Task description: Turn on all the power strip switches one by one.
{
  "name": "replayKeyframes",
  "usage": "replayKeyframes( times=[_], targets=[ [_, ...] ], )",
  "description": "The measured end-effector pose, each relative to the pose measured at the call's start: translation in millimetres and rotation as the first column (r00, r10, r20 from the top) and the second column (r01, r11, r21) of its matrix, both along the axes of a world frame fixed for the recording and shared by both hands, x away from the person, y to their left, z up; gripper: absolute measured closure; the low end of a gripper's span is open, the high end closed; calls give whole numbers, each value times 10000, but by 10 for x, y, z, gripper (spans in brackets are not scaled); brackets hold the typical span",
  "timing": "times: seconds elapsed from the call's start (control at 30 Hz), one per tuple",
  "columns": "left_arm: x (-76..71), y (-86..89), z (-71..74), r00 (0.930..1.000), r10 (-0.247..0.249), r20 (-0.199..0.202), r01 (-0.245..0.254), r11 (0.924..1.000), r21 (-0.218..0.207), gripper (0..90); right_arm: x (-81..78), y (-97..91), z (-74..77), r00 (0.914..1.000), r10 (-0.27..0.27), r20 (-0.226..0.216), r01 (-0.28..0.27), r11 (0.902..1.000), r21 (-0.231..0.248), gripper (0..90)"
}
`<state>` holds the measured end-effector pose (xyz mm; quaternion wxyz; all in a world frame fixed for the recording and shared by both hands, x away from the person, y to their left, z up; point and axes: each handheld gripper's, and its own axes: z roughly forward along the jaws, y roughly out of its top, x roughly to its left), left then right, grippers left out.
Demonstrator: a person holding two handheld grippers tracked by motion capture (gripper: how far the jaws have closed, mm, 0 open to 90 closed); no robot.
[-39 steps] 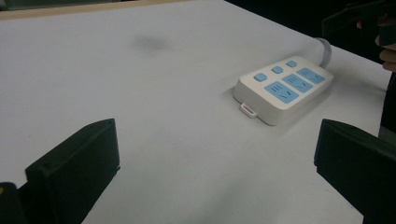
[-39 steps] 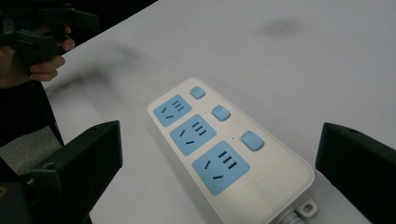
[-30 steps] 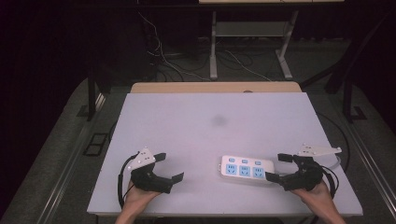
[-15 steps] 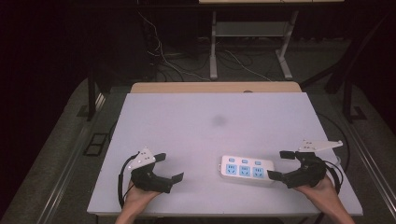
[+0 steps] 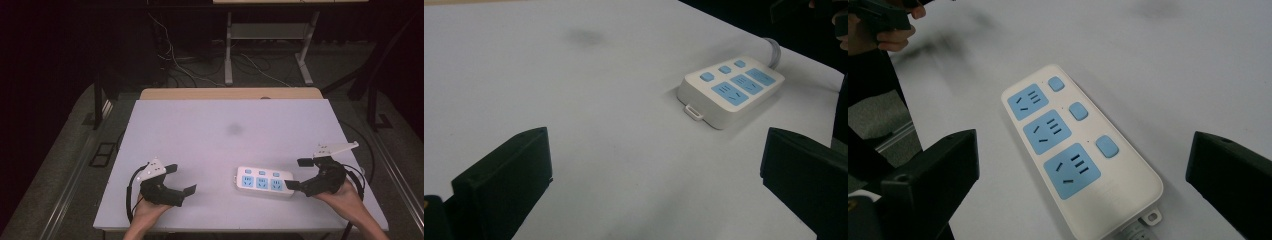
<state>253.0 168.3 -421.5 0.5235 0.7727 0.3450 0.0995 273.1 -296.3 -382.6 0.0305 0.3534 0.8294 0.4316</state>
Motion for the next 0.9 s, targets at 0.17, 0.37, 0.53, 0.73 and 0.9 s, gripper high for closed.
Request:
replayKeyframes(
  times=[0.17, 0.37, 0.53, 0.73, 0.9],
  targets=[
    [1, 0, -2, 10000, -14, -15, 14, 10000, -2, 0, 63, 53, 52, 9996, 278, -79, -281, 9988, -394, 6],
    [1, 1, -3, 10000, -42, -12, 42, 10000, -8, 0, 129, 114, 103, 9981, 590, -145, -600, 9949, -815, 6],
    [2, -3, -7, 9999, -93, -42, 93, 10000, -19, 0, 207, 188, 139, 9957, 893, -263, -918, 9892, -1146, 6],
    [1, 5, -6, 10000, -77, -2, 77, 10000, -23, 0, 304, 242, 89, 9928, 1076, -527, -1144, 9820, -1503, 6],
    [4, 5, -8, 10000, -89, -21, 89, 10000, -23, 0, 352, 261, 38, 9909, 1120, -742, -1237, 9763, -1773, 6]
  ],
)
